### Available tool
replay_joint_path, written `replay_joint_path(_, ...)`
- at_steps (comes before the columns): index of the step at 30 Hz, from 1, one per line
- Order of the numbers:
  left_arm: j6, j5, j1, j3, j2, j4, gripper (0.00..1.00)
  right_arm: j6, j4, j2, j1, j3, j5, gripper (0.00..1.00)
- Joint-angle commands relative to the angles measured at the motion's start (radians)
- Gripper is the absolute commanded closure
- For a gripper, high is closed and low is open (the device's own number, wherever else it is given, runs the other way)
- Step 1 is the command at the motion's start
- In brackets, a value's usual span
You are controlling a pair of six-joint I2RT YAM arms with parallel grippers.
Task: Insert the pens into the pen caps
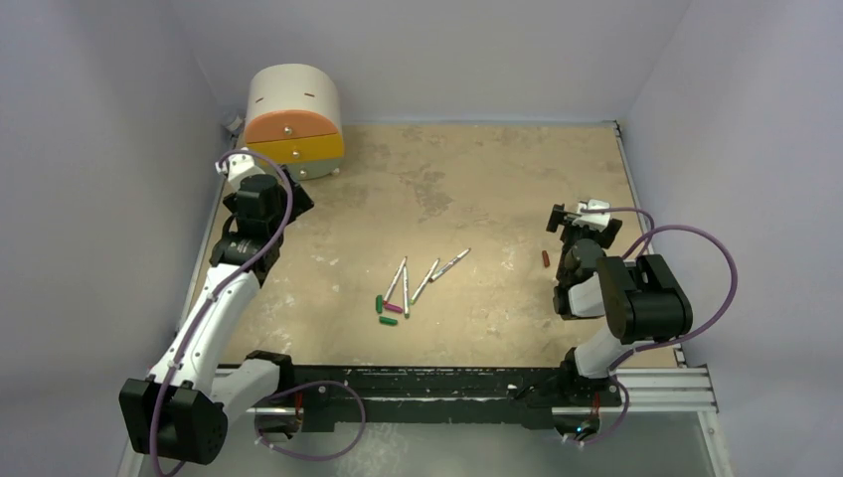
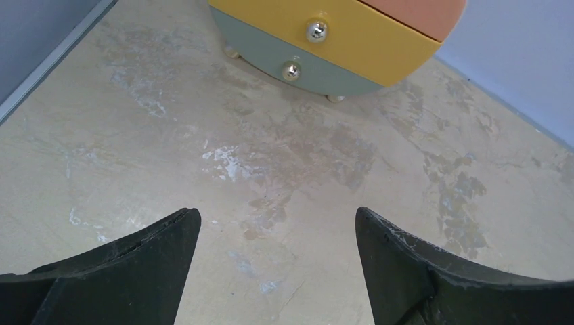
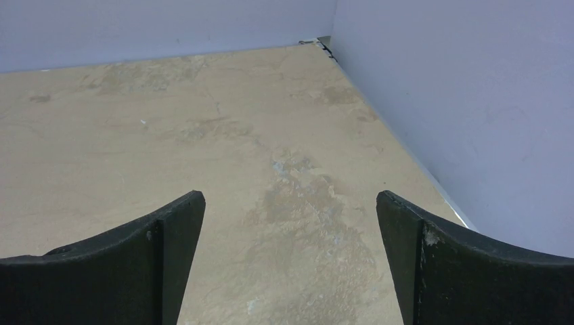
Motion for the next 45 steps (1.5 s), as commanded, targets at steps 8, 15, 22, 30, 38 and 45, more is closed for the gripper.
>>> replay_joint_path(8, -0.002, -0.004, 0.001, 0.025, -0.020, 0.017, 0.14, -0.037, 0.268, -0.044, 0.006, -0.071, 0.031, 0.00)
replay_joint_path(15, 0.004, 0.008, 0.001, 0.030, -0.003, 0.030, 0.14, 0.117, -0.407, -0.413, 0.047, 0.138, 0.034, 0.00)
replay_joint_path(22, 0.002, 0.021, 0.002, 0.025, -0.009, 0.040, 0.14, 0.324, -0.856, -0.506, 0.047, 0.375, -0.150, 0.00)
replay_joint_path(30, -0.022, 0.155, 0.002, 0.018, -0.056, 0.067, 0.30, 0.586, -1.151, -0.503, 0.040, 0.506, -0.443, 1.00)
replay_joint_path(38, -0.067, 0.372, 0.001, -0.017, 0.003, 0.263, 1.00, 0.736, -1.274, -0.338, 0.350, 0.529, -0.180, 0.31)
replay_joint_path(45, 0.160, 0.320, -0.233, 0.086, 0.128, 0.231, 0.45, 0.839, -1.357, -0.316, 0.414, 0.537, -0.083, 0.29)
